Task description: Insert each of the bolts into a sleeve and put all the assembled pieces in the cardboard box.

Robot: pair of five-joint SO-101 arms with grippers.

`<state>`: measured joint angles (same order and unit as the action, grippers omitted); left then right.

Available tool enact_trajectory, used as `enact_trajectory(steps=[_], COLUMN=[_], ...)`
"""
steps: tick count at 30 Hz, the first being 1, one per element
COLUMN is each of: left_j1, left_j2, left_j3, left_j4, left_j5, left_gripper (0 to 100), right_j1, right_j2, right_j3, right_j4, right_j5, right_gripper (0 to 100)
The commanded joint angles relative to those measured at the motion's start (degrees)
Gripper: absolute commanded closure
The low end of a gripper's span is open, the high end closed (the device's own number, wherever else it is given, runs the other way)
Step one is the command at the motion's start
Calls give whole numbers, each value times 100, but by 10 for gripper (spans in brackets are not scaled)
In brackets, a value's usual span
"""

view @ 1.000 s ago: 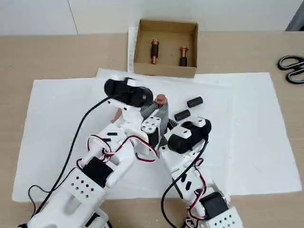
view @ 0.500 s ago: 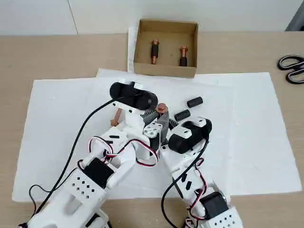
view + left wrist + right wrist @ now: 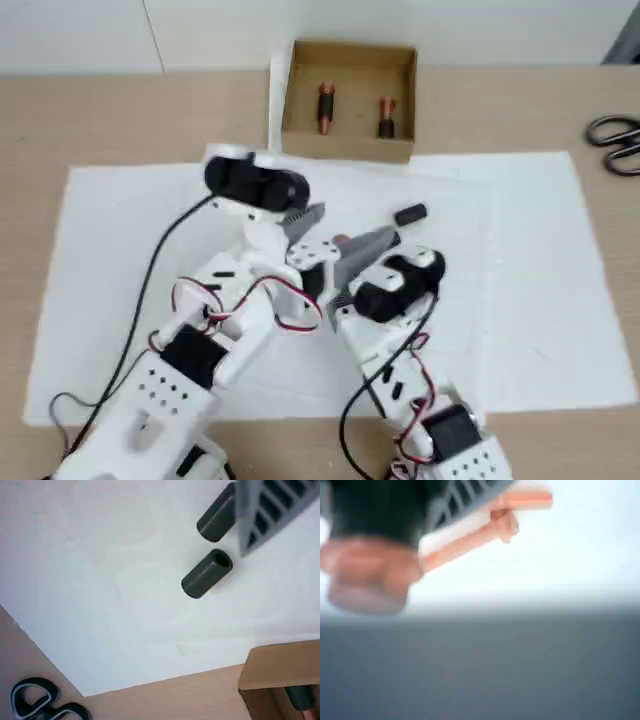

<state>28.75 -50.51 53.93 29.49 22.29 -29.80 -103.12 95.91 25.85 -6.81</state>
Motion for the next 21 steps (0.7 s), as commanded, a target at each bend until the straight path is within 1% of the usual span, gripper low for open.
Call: enact_trajectory(steps=[1,3,5,9,12,14,15,17,19,21], left_j1=[-53,-88,-396,-1714,-2743,-3262,-3490,-3938,-4193,-4369], left_j2=[-149,-149,-149,-149,-149,-149,-149,-149,-149,-141], left_j3=[-382,-444,-523,-646,-374,-163,-84,84,145,57], left_j4=[9,9,9,9,246,273,299,352,835,1424], left_j5=[9,0,0,0,18,26,26,35,18,9], left_gripper=[684,684,684,684,684,684,684,684,684,684], right_j1=[-22,-22,-22,136,655,1086,1314,1648,1763,1771], right_j2=[-75,-75,-75,-66,-66,-66,-57,-4,321,1068], right_j3=[53,53,53,35,-325,-765,-1020,-1521,-2040,-2664], right_j4=[-13,-13,-13,40,892,1525,1745,1859,1851,1771], right_j5=[-53,-53,-53,-18,-18,9,114,396,624,738], right_gripper=[994,994,994,995,995,995,995,995,995,995])
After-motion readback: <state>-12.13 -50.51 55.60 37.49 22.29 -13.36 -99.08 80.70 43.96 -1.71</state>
